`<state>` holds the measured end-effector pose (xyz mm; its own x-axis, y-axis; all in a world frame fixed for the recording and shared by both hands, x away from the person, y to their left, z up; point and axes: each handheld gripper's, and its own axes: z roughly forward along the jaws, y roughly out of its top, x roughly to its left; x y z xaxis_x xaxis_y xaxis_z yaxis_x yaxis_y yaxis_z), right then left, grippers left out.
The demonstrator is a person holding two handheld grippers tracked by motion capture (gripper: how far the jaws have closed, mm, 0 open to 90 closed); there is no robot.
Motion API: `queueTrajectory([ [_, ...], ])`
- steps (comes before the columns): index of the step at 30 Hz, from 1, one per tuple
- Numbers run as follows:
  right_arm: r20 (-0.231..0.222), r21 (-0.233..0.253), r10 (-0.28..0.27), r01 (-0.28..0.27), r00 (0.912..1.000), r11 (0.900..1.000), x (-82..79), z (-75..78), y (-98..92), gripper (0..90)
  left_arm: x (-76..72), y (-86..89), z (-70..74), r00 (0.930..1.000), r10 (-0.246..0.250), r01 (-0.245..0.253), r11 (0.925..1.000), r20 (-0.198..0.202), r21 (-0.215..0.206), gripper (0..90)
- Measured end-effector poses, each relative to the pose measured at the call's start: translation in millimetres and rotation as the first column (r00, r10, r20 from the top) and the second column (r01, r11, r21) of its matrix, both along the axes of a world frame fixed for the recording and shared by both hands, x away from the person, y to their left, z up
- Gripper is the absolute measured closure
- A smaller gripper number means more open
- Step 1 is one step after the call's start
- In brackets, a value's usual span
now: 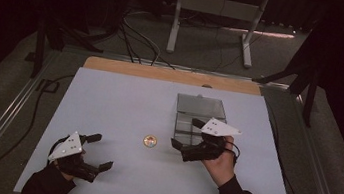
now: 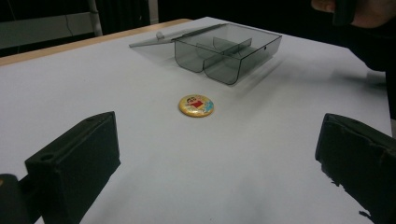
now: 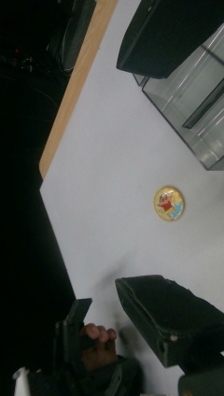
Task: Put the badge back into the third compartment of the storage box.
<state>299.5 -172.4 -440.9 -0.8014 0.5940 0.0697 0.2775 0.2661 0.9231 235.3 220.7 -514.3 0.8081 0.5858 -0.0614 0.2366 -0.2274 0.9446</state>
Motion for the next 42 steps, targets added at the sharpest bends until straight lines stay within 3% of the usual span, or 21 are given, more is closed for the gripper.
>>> queueTrajectory([
  [3, -0.03, -0.006, 0.022, -0.022, 0.9993, 1.0, 5.9, -3.4, 12.6, 0.0, 0.1, 0.2, -0.3, 1.0, 0.001, -0.001, 1.0, -0.004, 0.001, 0.1],
  [10, -0.048, -0.038, 0.045, -0.047, 0.9978, 0.998, 14.0, -10.3, 34.3, 0.0, 0.4, 0.4, -0.2, 1.0, -0.001, 0.001, 1.0, -0.005, -0.009, 0.1],
  [24, -0.084, -0.035, 0.036, -0.039, 0.9958, 0.999, 28.4, -26.7, 68.7, 0.0, 0.8, 1.2, -0.7, 1.0, -0.001, 0.001, 0.9999, -0.009, -0.014, 0.1],
  [30, -0.132, -0.13, 0.0, -0.018, 0.9913, 0.991, 35.2, -36.4, 80.5, 0.0, 1.0, 1.3, -1.0, 0.9999, -0.005, 0.005, 0.9999, -0.013, -0.016, 0.1],
  [31, -0.144, -0.133, -0.022, 0.003, 0.9893, 0.991, 35.6, -38.5, 82.8, 0.0, 1.0, 1.3, -1.0, 0.9999, -0.005, 0.005, 0.9999, -0.013, -0.016, 0.1],
  [36, -0.199, -0.168, -0.027, -0.007, 0.9797, 0.986, 36.0, -48.8, 92.3, 0.0, 1.6, 1.4, -1.4, 0.9999, -0.006, 0.005, 0.9999, -0.015, -0.015, 0.1],
  [42, -0.225, -0.231, -0.044, -0.009, 0.9734, 0.973, 36.6, -56.8, 103.1, 0.0, 1.4, 1.1, -1.2, 0.9999, -0.006, 0.006, 0.9999, -0.014, -0.013, 0.1],
])
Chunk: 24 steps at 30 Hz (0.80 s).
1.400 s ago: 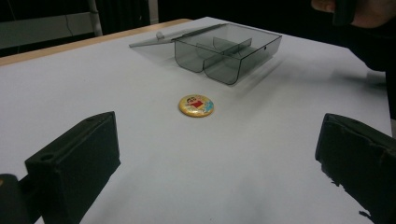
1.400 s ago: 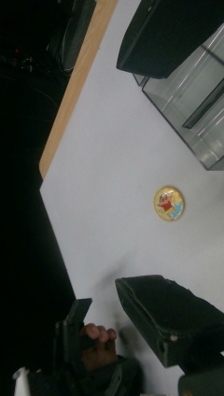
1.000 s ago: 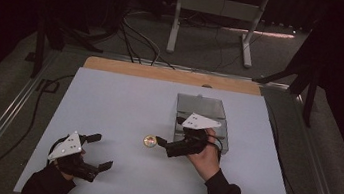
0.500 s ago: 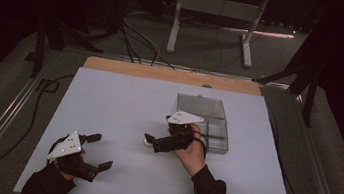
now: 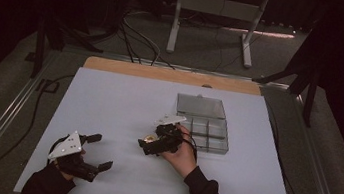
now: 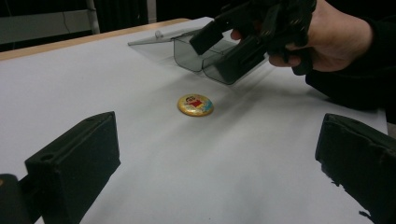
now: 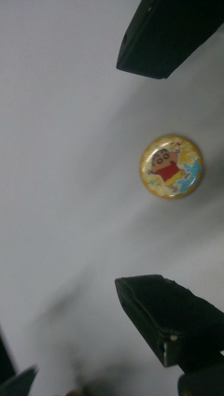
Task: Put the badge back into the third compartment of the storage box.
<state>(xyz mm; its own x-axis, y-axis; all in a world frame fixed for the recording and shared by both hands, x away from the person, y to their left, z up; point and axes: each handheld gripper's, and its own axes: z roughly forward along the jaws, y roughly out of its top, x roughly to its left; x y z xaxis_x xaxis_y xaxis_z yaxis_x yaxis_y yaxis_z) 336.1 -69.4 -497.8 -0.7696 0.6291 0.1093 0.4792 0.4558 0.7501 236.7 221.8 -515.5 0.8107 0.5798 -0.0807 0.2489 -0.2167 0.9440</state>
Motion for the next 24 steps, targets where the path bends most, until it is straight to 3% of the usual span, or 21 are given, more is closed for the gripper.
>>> queueTrajectory([
  [2, -0.004, -0.048, -0.015, 0.014, 0.9999, 0.999, 1.3, -3.4, 5.8, 0.0, 0.1, 0.1, -0.1, 1.0, 0.002, -0.002, 1.0, -0.002, -0.002, 0.1],
  [7, -0.072, -0.112, -0.039, 0.031, 0.9966, 0.993, 5.8, -10.8, 16.5, 5.3, 0.1, 0.4, 0.0, 1.0, 0.002, -0.002, 1.0, -0.002, -0.004, 0.1],
  [13, -0.067, -0.168, -0.053, 0.041, 0.9963, 0.985, 5.9, -13.3, 23.3, 16.6, 0.3, 0.8, -0.1, 1.0, 0.002, -0.002, 1.0, -0.004, -0.005, 0.1],
  [17, -0.053, -0.228, -0.077, 0.063, 0.9956, 0.972, 4.8, -15.2, 30.2, 21.3, 0.2, 0.8, 0.1, 1.0, 0.0, 0.0, 1.0, -0.003, -0.007, 0.2],
  [24, -0.066, -0.248, -0.111, 0.091, 0.9916, 0.964, 9.4, -16.9, 32.7, 30.9, 0.3, 1.0, -0.3, 1.0, 0.0, 0.0, 1.0, -0.004, -0.004, 0.1],
])
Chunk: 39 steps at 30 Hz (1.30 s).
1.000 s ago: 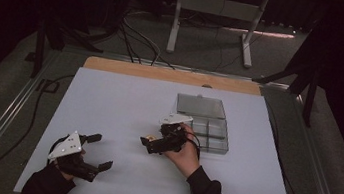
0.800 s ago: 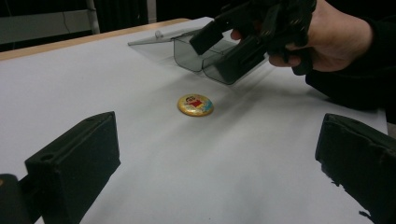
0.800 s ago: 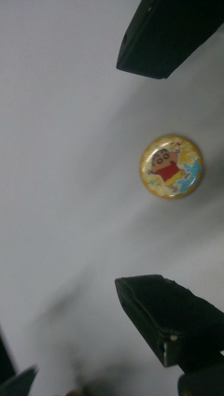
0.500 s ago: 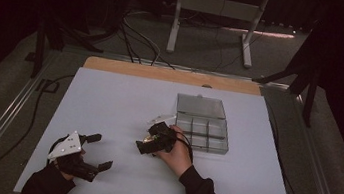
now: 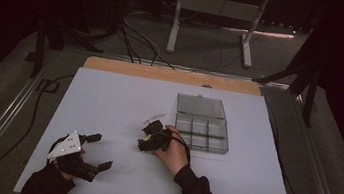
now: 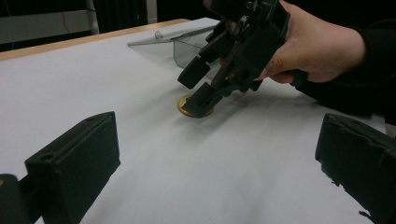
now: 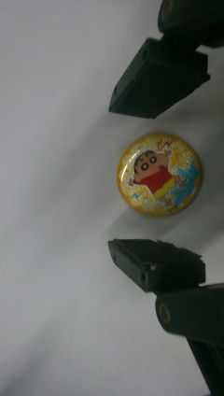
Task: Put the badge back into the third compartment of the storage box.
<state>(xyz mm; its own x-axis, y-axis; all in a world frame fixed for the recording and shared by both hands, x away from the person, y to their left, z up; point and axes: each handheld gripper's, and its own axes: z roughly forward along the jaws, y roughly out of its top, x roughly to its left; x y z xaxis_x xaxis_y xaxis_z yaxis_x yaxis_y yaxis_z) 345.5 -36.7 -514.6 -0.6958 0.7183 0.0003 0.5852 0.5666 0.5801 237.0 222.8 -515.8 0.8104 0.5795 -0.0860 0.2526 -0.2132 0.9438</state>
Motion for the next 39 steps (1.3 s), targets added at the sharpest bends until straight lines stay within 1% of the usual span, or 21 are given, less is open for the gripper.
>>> queueTrajectory([
  [1, -0.008, 0.001, 0.003, -0.003, 1.0, 1.0, 0.1, -0.1, 0.6, 31.9, 0.0, 0.0, 0.1, 1.0, -0.001, 0.001, 1.0, 0.0, 0.003, 0.1],
  [3, -0.01, -0.012, 0.005, -0.005, 0.9999, 1.0, 0.5, -0.9, 1.8, 33.7, 0.0, 0.1, 0.4, 1.0, -0.001, 0.001, 1.0, 0.002, -0.001, 0.1],
  [5, -0.018, -0.025, -0.006, 0.005, 0.9998, 1.0, 0.7, -1.8, 2.5, 37.9, 0.0, 0.0, 0.1, 1.0, 0.001, -0.001, 1.0, 0.001, 0.001, 0.1],
  [7, -0.032, -0.037, 0.002, -0.003, 0.9995, 0.999, 0.6, -3.1, 3.7, 38.7, 0.1, -0.2, 0.1, 1.0, -0.003, 0.003, 1.0, 0.0, 0.004, 0.1],
  [8, -0.031, -0.043, 0.003, -0.004, 0.9995, 0.999, 0.7, -3.9, 4.0, 38.9, 0.1, -0.2, 0.2, 1.0, -0.002, 0.002, 1.0, 0.0, 0.003, 0.1],
  [11, -0.05, -0.049, -0.007, 0.004, 0.9987, 0.999, 2.0, -2.6, 4.6, 39.9, 0.1, -0.4, -0.1, 1.0, -0.001, 0.001, 1.0, -0.001, 0.006, 0.2],
  [13, -0.052, -0.063, 0.001, -0.004, 0.9986, 0.998, 1.5, -1.7, 6.7, 43.1, 0.1, -0.6, 0.1, 1.0, -0.002, 0.002, 1.0, 0.0, 0.005, 0.1],
  [15, -0.056, -0.065, 0.0, -0.004, 0.9985, 0.998, 1.5, -1.5, 7.4, 43.5, 0.1, -0.4, 0.1, 1.0, 0.0, 0.0, 1.0, -0.001, 0.005, 0.1],
  [16, -0.056, -0.068, 0.004, -0.007, 0.9984, 0.998, 1.2, -1.2, 8.0, 46.2, 0.0, -0.4, 0.0, 1.0, 0.001, -0.001, 1.0, -0.001, 0.005, 0.1],
  [18, -0.052, -0.069, 0.006, -0.009, 0.9987, 0.998, 0.0, -1.3, 8.7, 46.9, 0.0, -0.4, 0.0, 1.0, -0.001, 0.001, 1.0, 0.0, 0.007, 0.1],
  [27, -0.053, -0.071, -0.004, 0.0, 0.9986, 0.997, -0.2, -1.0, 9.5, 47.6, 0.3, -0.7, -0.4, 1.0, 0.0, 0.0, 1.0, -0.003, 0.007, 0.1],
  [28, -0.043, -0.074, -0.005, 0.002, 0.9991, 0.997, -1.6, -1.0, 9.9, 47.6, 0.4, -0.6, -0.2, 1.0, -0.001, 0.001, 1.0, -0.002, 0.007, 0.1],
  [31, -0.043, -0.071, -0.002, -0.001, 0.9991, 0.997, -1.3, -0.9, 9.4, 47.6, 0.7, -0.3, -0.3, 1.0, 0.002, -0.002, 1.0, -0.004, 0.003, 0.1],
  [33, -0.041, -0.073, -0.003, 0.0, 0.9992, 0.997, -1.7, -0.5, 9.6, 47.7, 0.7, -0.3, -0.6, 1.0, 0.0, 0.0, 1.0, -0.004, 0.008, 0.1],
  [36, -0.032, -0.082, 0.001, -0.004, 0.9995, 0.997, -1.8, 0.4, 10.6, 47.6, 0.9, -0.1, -0.4, 1.0, 0.001, -0.001, 1.0, -0.005, 0.003, 0.1],
  [39, -0.034, -0.079, 0.005, -0.008, 0.9994, 0.997, -2.0, 2.0, 10.2, 47.6, 0.6, 0.2, -0.5, 1.0, -0.001, 0.001, 1.0, -0.004, 0.008, 0.1],
])
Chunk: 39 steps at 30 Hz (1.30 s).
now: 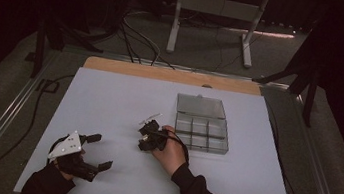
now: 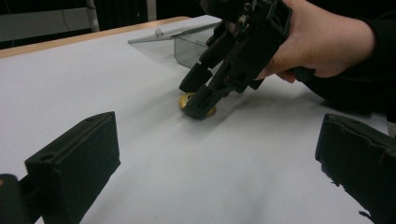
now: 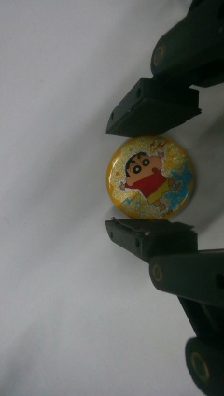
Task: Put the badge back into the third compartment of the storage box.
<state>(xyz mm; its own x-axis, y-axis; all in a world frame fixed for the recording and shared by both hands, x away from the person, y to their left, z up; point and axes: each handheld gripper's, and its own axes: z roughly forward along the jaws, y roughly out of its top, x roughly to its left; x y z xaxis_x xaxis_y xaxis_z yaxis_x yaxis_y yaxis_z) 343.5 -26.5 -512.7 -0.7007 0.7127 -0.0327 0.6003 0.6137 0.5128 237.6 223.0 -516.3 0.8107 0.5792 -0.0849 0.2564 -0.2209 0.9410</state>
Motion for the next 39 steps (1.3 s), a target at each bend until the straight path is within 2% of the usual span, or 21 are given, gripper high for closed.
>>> queueTrajectory([
  [10, 0.005, 0.021, 0.008, -0.008, 1.0, 1.0, -0.1, 9.4, -5.2, 47.6, 0.4, -0.6, -0.4, 1.0, 0.002, -0.002, 1.0, -0.001, -0.001, 0.1],
  [25, 0.026, 0.068, 0.011, -0.013, 0.9996, 0.998, 0.8, 36.8, -17.8, 47.6, 0.7, -0.3, -0.7, 1.0, 0.005, -0.005, 1.0, -0.005, -0.002, 0.1],
  [39, 0.05, 0.087, -0.033, 0.028, 0.9982, 0.996, 6.3, 60.9, -41.3, 47.6, 1.0, -0.4, -0.6, 1.0, 0.007, -0.007, 1.0, -0.004, -0.002, 0.1],
])
